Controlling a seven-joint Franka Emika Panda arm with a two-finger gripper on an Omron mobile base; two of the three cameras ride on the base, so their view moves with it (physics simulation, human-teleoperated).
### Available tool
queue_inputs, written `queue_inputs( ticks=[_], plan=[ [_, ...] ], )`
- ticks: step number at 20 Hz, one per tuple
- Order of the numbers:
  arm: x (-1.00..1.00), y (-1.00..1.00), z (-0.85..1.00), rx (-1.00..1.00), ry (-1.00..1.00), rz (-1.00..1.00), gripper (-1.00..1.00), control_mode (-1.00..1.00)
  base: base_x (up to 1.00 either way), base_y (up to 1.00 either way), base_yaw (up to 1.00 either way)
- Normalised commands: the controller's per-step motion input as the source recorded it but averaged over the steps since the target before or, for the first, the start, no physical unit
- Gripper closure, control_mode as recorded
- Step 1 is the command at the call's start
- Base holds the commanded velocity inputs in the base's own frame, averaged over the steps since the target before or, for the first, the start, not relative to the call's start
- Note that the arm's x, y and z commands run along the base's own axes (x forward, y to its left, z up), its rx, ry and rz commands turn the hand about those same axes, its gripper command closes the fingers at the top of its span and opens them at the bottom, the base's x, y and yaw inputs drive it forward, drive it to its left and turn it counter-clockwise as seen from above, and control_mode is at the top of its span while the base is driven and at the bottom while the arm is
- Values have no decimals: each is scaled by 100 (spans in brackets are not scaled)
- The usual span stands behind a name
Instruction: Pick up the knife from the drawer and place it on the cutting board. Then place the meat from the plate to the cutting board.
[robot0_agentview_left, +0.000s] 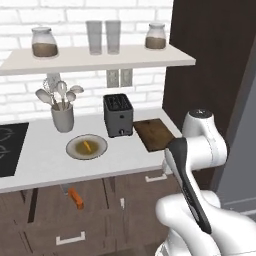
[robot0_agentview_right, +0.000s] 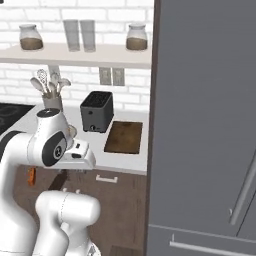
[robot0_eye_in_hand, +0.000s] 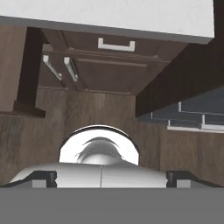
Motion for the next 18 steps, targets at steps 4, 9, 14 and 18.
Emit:
queue_inputs(
  ticks=[4,9,14,18],
  plan=[
    [0,0,0,0,0,0,-100,100,60,0,0],
    [0,0,0,0,0,0,-100,100,52,4,0],
    [0,0,0,0,0,0,-100,100,26,14,5],
    [0,0,0,0,0,0,-100,100,5,0,16]
  ],
)
